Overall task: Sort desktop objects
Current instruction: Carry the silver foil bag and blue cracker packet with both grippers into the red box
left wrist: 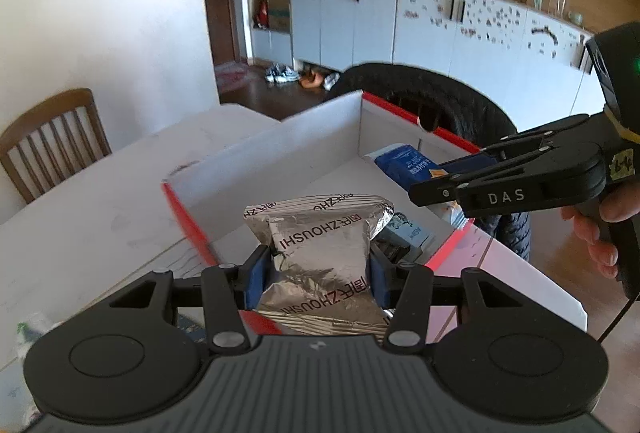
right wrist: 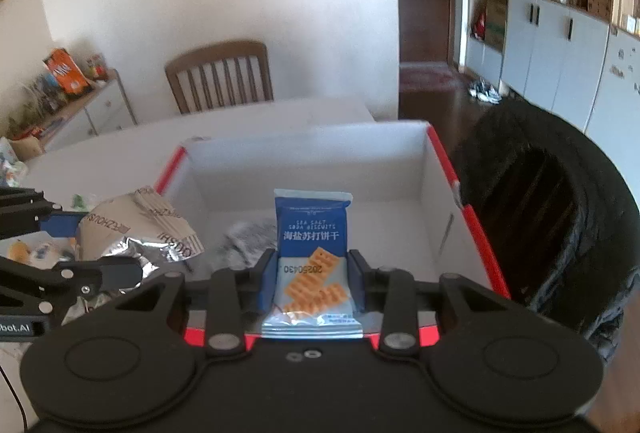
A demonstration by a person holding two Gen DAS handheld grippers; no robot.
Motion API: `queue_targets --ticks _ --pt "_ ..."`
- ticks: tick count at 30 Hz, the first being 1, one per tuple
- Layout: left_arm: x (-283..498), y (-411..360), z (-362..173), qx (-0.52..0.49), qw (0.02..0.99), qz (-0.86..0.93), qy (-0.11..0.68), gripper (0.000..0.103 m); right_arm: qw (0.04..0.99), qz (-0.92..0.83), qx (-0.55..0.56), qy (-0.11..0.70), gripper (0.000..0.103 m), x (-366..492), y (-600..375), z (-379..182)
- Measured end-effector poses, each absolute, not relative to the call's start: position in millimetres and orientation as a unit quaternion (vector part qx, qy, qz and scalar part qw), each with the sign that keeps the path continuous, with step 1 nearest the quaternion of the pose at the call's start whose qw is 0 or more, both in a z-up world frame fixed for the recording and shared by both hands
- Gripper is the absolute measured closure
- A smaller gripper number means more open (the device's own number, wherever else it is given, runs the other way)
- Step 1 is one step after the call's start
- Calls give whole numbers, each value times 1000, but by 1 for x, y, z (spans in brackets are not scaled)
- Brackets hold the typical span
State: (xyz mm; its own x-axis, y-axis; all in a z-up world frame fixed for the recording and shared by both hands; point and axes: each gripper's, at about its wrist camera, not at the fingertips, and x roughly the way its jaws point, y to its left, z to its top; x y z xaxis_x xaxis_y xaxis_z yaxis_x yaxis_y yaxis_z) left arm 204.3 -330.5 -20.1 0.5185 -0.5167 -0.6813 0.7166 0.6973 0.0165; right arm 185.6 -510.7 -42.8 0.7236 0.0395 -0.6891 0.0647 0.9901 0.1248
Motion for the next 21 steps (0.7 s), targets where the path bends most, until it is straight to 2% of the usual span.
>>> queue_targets --ticks 21 --pt "271 -383 -51 190 824 -351 402 54 895 -7 35 445 67 252 -531 -74"
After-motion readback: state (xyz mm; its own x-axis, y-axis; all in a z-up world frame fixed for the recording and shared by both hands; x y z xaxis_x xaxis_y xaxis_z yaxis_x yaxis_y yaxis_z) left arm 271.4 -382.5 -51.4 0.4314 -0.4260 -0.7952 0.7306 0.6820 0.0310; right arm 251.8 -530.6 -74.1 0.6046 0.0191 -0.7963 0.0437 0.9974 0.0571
